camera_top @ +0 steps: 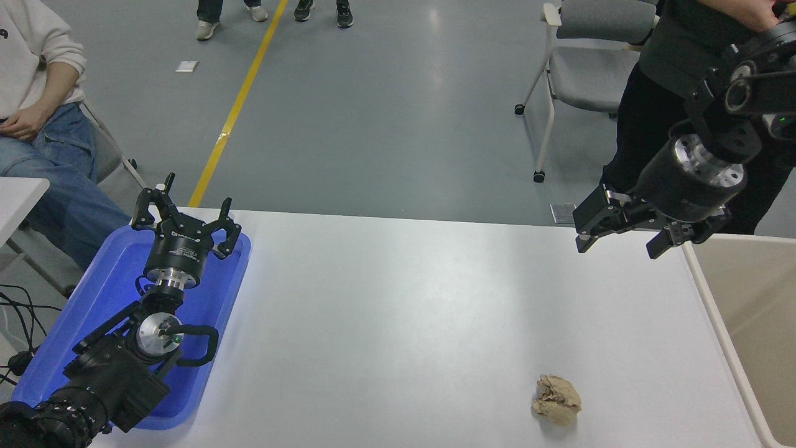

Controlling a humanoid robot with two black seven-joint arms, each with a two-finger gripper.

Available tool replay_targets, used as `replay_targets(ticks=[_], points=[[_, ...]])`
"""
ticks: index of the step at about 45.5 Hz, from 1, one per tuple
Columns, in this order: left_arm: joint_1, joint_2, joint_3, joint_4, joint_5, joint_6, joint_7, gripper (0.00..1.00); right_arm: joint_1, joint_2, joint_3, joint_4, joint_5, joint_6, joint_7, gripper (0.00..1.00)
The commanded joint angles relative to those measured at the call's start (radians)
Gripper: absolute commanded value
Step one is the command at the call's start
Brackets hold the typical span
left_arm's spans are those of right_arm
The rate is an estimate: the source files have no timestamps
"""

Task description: Pick up paper ball place in dustbin

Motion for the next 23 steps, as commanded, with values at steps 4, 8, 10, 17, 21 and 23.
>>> replay_targets(ticks=[4,8,10,17,21,23], points=[[-0.002,0.0,0.0,0.0,0.0,0.0,0.0,1.0,-0.008,0.002,0.002,-0.001,0.0,0.0,0.0,1.0],[-0.002,0.0,0.0,0.0,0.0,0.0,0.0,1.0,-0.009,-0.001,0.002,-0.003,0.0,0.0,0.0,1.0],[0.0,0.0,0.0,0.0,-0.001,0.0,-0.001,1.0,-0.009,-0.004,0.0,-0.003,0.001,0.0,0.0,1.0],[0.0,0.0,0.0,0.0,-0.001,0.0,-0.001,1.0,-0.017,-0.001,0.005,-0.006,0.0,0.0,0.0,1.0],[0.0,0.0,0.0,0.0,0.0,0.0,-0.001,1.0,-0.02,0.0,0.008,-0.012,0.001,0.0,0.0,1.0],[0.0,0.0,0.0,0.0,-0.001,0.0,-0.001,1.0,-0.02,-0.001,0.008,-0.014,0.001,0.0,0.0,1.0]])
